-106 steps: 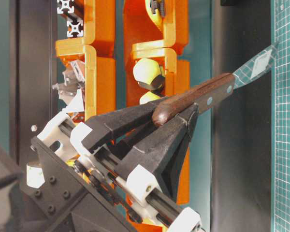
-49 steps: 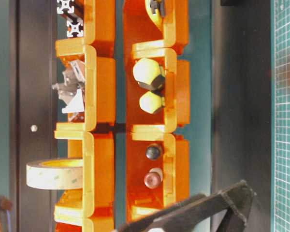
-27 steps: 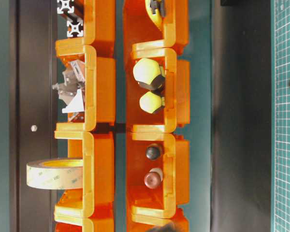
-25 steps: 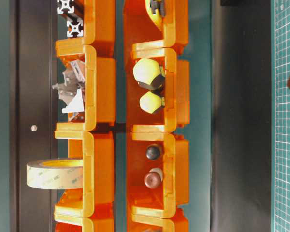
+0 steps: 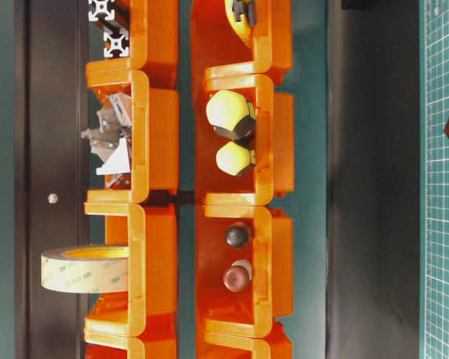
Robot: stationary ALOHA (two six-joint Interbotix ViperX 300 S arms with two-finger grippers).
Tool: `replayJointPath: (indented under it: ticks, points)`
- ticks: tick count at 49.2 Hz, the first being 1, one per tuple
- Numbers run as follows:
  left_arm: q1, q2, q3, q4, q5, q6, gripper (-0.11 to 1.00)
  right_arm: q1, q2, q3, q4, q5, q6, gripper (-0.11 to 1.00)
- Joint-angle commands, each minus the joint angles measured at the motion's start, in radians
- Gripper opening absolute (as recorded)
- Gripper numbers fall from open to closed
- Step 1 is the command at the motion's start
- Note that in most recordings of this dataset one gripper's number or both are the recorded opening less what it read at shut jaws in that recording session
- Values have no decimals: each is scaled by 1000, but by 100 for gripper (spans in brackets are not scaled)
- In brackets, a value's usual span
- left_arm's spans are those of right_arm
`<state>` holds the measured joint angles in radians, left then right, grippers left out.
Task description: Pick scraper from container rack with left arm.
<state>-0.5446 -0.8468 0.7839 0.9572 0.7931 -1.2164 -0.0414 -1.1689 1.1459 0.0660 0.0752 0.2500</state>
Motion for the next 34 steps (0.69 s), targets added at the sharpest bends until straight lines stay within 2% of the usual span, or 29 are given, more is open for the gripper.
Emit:
replayJointPath:
  ticks: [1,10,19,34]
  points:
    - [0,-75,11,6,-32,48,88,6,5,-34,-3,-25,-3,0]
    - [0,-202,55,5,-89,137,87,8,-5,-40,-8,-54,-15,0]
    - [0,-279,84,5,-101,126,85,14,-11,-46,-21,-103,-34,0]
    - [0,-368,112,6,-140,124,85,28,-8,-43,-21,-110,-34,0]
